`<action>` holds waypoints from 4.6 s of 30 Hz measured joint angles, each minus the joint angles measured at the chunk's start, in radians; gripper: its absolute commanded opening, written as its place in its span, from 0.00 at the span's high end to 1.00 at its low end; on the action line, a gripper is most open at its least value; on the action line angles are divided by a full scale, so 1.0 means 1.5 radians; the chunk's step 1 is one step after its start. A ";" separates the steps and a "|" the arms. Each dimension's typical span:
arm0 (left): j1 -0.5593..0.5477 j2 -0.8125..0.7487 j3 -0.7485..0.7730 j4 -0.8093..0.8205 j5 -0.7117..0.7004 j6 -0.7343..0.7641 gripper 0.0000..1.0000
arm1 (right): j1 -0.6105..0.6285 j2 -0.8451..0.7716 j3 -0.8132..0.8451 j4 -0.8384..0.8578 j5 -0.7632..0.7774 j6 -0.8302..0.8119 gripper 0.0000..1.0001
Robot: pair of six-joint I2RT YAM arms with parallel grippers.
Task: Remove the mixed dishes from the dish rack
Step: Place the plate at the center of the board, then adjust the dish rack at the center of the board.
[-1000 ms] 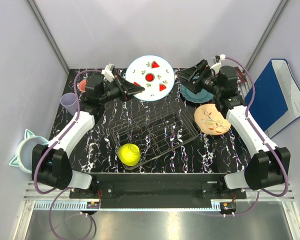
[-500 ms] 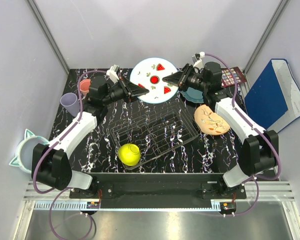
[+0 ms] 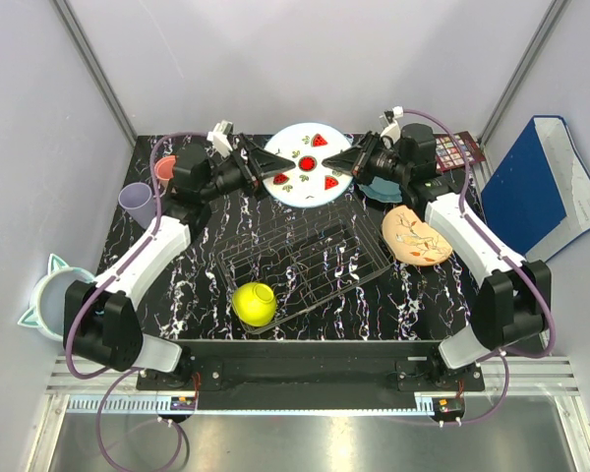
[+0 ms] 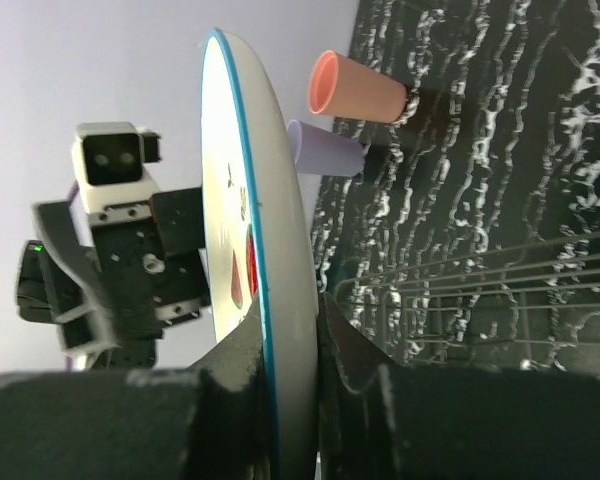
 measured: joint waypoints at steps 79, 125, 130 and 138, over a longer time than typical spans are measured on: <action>0.089 -0.036 -0.109 -0.104 -0.041 0.077 0.01 | -0.303 0.480 0.209 -0.121 0.094 -0.021 0.30; 0.062 0.000 -0.076 -0.192 -0.043 0.137 0.01 | -0.301 0.459 0.395 -0.547 0.348 -0.207 0.16; 0.062 0.000 -0.060 -0.211 -0.048 0.155 0.01 | -0.300 0.372 0.448 -0.561 0.345 -0.189 0.15; 0.055 -0.033 -0.041 -0.309 -0.109 0.237 0.01 | -0.281 0.179 0.460 -0.494 0.240 -0.163 0.17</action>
